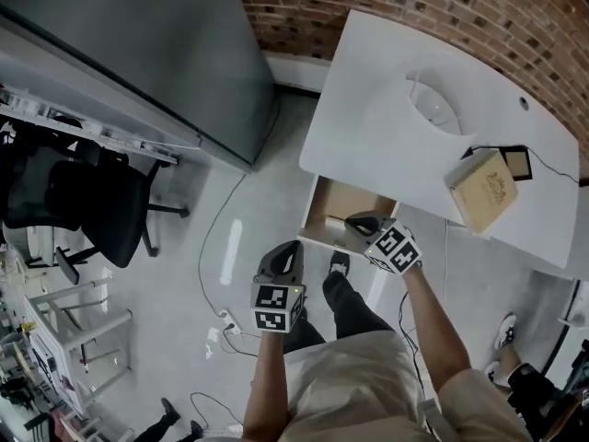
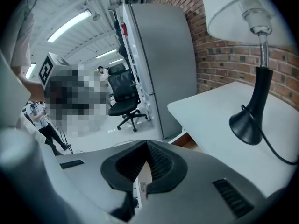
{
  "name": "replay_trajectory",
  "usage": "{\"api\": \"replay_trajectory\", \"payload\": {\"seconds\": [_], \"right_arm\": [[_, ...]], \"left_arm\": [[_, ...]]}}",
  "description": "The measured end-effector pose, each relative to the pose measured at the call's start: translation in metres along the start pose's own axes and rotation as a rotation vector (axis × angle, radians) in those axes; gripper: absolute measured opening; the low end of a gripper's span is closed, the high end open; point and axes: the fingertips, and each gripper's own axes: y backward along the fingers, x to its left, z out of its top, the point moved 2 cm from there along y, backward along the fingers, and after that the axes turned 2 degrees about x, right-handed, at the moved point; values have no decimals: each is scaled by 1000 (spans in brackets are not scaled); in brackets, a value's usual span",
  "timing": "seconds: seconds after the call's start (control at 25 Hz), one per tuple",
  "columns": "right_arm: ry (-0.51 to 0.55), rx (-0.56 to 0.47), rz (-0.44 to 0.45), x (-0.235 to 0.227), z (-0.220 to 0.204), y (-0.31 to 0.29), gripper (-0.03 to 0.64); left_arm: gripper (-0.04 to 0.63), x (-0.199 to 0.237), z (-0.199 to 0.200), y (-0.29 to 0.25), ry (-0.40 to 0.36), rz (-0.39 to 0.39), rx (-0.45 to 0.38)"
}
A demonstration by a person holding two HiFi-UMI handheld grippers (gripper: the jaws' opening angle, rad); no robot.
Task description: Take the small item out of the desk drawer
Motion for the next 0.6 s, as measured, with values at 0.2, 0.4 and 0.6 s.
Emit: {"api": "replay_trajectory", "payload": {"seconds": [0.2,0.4,0.6], "right_arm": [[15,51,28,-5,-19,-24,21],[-10,75,23,-13,-37,-49,20],[-21,117,13,-18,-59,-69,21]], "left_arm": [[17,4,-15,-11,40,13,6],[17,9,-31,-27,68,-6,14],[17,8,-53,-36,145,-19,14]]}}
